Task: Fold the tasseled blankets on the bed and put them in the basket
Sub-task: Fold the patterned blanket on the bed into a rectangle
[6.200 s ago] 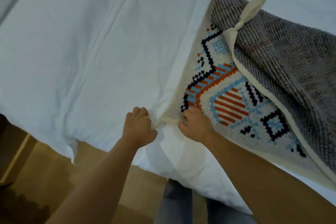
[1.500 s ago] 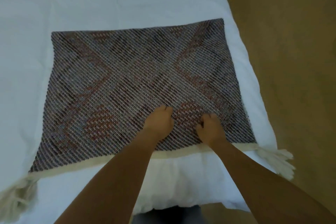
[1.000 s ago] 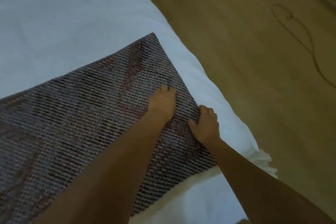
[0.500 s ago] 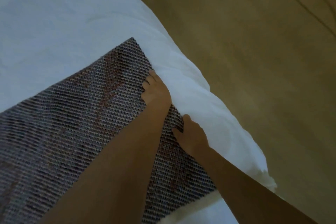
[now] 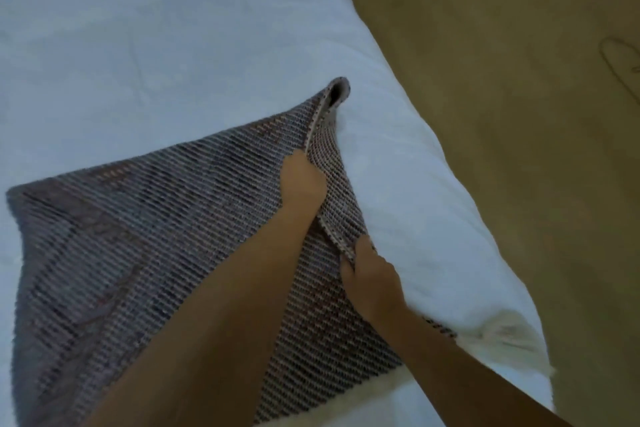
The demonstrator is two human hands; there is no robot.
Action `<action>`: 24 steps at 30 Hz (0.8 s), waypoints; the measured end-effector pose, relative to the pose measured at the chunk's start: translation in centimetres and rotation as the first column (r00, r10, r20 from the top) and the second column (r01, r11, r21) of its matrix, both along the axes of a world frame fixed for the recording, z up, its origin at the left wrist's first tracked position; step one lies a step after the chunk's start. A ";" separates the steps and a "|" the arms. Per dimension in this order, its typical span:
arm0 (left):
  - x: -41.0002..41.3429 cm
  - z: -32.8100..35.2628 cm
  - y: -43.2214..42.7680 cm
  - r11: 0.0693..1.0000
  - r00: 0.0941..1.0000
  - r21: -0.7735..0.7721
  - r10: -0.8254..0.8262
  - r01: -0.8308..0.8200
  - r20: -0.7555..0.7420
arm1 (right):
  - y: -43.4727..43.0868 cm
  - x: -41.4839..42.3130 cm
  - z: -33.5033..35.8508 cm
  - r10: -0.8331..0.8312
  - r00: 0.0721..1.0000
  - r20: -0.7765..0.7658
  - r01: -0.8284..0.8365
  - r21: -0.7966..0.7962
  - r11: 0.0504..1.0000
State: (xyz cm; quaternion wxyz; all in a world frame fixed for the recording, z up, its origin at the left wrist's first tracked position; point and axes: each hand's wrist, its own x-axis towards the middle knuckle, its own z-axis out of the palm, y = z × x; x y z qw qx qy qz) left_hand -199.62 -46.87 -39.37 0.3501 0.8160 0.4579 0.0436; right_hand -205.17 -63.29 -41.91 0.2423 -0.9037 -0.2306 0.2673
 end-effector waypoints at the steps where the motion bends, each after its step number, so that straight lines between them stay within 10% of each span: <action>1: -1.7 0.5 1.3 0.999 1.000 -0.024 0.022 -0.021 0.013 | 1.4 -1.4 0.5 0.015 1.000 -0.011 -0.015 -0.015 1.000; 24: -41.1 -1.4 32.4 0.893 0.897 -0.196 0.430 -0.406 0.102 | 33.4 -39.2 2.1 0.390 0.919 -0.059 -0.390 0.015 0.921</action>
